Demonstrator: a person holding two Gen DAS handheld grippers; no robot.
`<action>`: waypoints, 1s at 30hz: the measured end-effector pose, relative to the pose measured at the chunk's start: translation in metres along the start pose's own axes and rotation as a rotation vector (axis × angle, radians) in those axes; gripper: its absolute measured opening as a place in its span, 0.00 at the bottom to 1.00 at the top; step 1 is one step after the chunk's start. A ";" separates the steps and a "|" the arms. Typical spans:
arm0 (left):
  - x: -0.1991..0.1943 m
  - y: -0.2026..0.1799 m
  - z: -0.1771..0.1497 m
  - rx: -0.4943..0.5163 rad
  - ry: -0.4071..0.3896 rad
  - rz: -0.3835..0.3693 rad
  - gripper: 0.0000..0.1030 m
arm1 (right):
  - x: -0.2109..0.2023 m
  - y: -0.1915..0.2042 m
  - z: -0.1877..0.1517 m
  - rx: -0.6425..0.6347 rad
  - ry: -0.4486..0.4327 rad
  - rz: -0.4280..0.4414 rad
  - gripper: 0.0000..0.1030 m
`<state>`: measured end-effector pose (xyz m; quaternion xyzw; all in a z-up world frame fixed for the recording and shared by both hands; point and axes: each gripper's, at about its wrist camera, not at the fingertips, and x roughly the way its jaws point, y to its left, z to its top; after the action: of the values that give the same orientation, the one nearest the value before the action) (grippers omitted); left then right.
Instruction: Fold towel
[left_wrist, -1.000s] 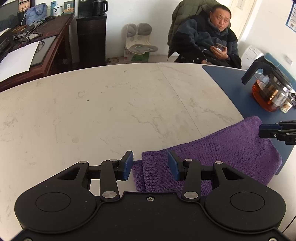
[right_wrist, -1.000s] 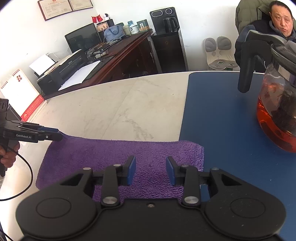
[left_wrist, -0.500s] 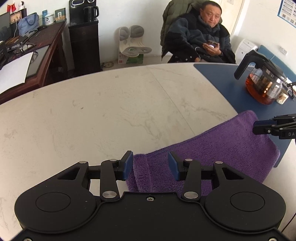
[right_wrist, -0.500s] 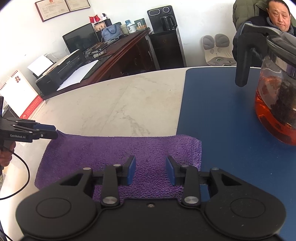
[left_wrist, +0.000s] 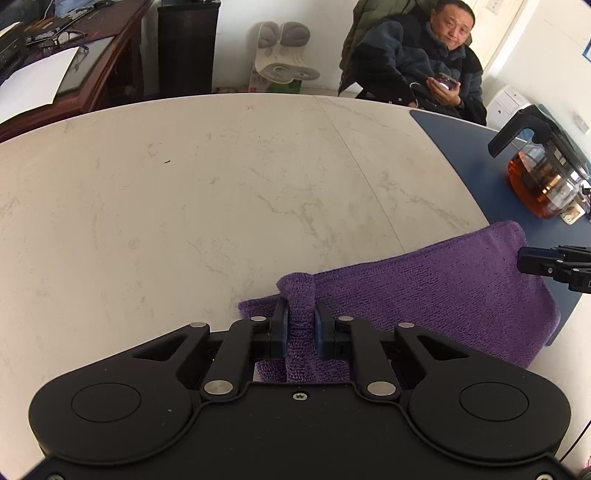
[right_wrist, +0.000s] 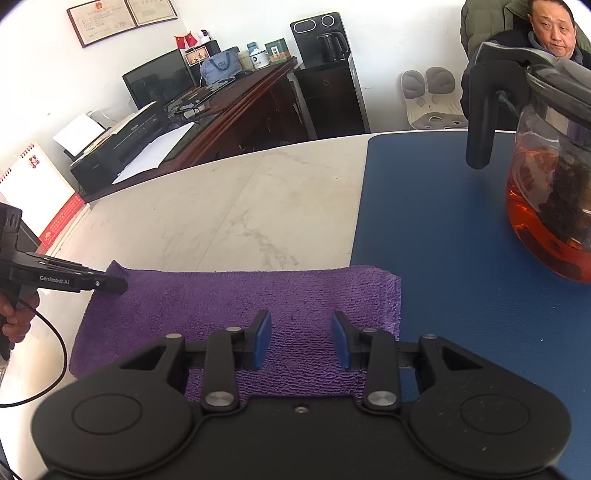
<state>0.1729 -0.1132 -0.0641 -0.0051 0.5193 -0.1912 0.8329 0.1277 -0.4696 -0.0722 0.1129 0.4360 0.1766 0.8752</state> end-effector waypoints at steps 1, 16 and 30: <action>-0.001 0.001 -0.001 -0.015 0.002 0.000 0.05 | 0.000 0.000 0.000 0.000 -0.001 0.000 0.32; -0.007 0.043 -0.010 -0.353 0.055 -0.124 0.02 | 0.003 0.001 0.002 -0.011 0.007 -0.001 0.32; -0.001 0.053 -0.016 -0.439 0.100 -0.130 0.03 | 0.010 0.009 0.001 -0.066 0.033 -0.035 0.32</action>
<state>0.1752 -0.0610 -0.0812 -0.2100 0.5876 -0.1268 0.7710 0.1325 -0.4569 -0.0756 0.0734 0.4462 0.1772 0.8741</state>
